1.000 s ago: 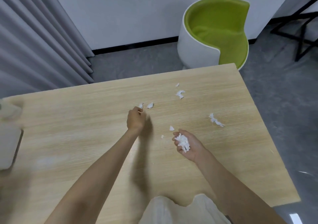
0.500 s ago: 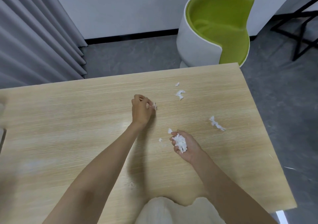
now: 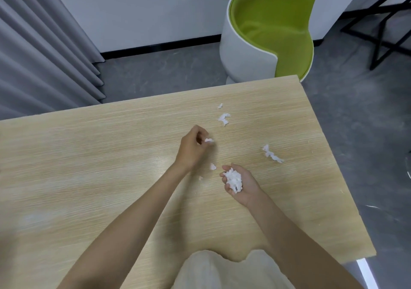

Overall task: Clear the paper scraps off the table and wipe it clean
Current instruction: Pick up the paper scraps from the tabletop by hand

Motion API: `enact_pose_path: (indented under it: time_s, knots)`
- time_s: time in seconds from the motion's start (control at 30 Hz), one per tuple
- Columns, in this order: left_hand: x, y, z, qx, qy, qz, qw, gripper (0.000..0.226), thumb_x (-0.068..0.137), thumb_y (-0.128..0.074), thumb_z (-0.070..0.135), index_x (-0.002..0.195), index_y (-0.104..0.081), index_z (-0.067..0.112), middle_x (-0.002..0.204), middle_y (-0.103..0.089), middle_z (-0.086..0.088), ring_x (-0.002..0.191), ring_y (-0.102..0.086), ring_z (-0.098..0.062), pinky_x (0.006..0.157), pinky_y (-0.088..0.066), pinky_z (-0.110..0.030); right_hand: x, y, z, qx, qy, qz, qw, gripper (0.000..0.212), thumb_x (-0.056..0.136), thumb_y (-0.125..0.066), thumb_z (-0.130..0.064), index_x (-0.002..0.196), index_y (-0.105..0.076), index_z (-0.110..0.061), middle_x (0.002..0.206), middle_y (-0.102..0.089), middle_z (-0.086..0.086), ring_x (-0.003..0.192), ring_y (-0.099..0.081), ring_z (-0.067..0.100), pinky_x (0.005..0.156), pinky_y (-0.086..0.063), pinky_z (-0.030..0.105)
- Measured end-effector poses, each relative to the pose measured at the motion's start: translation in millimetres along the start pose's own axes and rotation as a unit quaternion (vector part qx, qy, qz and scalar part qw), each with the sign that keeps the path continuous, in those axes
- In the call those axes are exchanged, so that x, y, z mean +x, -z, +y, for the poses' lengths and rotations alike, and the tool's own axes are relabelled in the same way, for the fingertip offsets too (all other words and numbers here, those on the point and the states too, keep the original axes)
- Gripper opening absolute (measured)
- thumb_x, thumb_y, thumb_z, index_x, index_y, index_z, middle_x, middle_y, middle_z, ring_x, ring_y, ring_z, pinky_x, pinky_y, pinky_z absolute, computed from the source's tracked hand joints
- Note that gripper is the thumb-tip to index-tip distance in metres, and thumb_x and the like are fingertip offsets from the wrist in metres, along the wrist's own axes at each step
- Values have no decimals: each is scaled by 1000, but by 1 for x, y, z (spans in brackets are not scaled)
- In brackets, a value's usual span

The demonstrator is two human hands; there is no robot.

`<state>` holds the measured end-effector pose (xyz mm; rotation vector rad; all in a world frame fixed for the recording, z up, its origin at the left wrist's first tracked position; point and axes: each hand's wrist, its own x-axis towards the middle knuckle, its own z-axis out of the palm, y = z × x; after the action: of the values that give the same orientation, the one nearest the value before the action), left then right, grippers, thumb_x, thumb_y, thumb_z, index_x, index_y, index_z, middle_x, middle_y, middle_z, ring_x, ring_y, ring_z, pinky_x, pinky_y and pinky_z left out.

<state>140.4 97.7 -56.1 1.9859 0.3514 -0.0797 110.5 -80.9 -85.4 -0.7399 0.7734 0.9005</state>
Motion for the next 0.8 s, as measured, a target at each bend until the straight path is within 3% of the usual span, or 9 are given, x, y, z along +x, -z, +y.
enact_pose_path:
  time_s: [0.13,0.23,0.33,0.43,0.5,0.6,0.8]
  knots:
    - [-53,-24,25,-18,-30,-101,994,23,83,-68,7,76,-59,26,73,-61,15,70,-54,5,68,-40,-10,-5,0,-1,8,0,-9,1000,19,94,-52,-28,88,-61,-12,69,-62,1,53,-58,11,40,-45,22]
    - [-74,-42,17,93,-67,-129,985,15,83,-68,11,83,-66,26,81,-64,16,86,-53,0,91,-30,-21,-12,1,2,58,-12,-39,997,28,96,-50,-31,92,-64,-7,78,-68,7,60,-65,14,48,-51,24]
    - [-83,-46,12,102,-76,-99,987,13,81,-72,19,80,-70,32,89,-63,20,96,-45,5,92,-17,-24,-21,4,1,48,-15,-58,997,24,85,-62,-25,99,-61,-6,81,-66,6,62,-63,14,48,-50,22]
    - [-81,-37,11,8,-26,-13,1000,17,80,-73,23,72,-67,37,87,-61,15,93,-52,0,93,-33,-27,-26,14,-2,24,-13,-38,999,18,88,-60,-24,93,-60,-7,76,-63,4,55,-59,11,41,-43,18]
    - [-71,-29,0,85,11,47,995,11,81,-71,23,75,-65,29,85,-57,12,91,-57,-14,87,-43,-35,-30,20,-3,18,-12,-24,999,22,93,-53,-27,95,-60,-6,77,-62,8,56,-60,13,39,-44,18]
    - [-57,-31,-19,230,50,32,971,11,84,-68,27,92,-63,21,94,-56,4,96,-56,-18,86,-41,-34,-34,25,-1,-2,-7,2,1000,25,94,-51,-29,98,-62,-7,78,-63,7,54,-60,11,41,-44,17]
    - [-46,-57,-29,293,48,-10,955,5,87,-64,22,90,-65,18,101,-62,-2,100,-55,-21,86,-35,-32,-39,31,1,7,-8,-17,1000,26,96,-48,-27,98,-60,-5,81,-57,10,52,-59,12,39,-42,17]
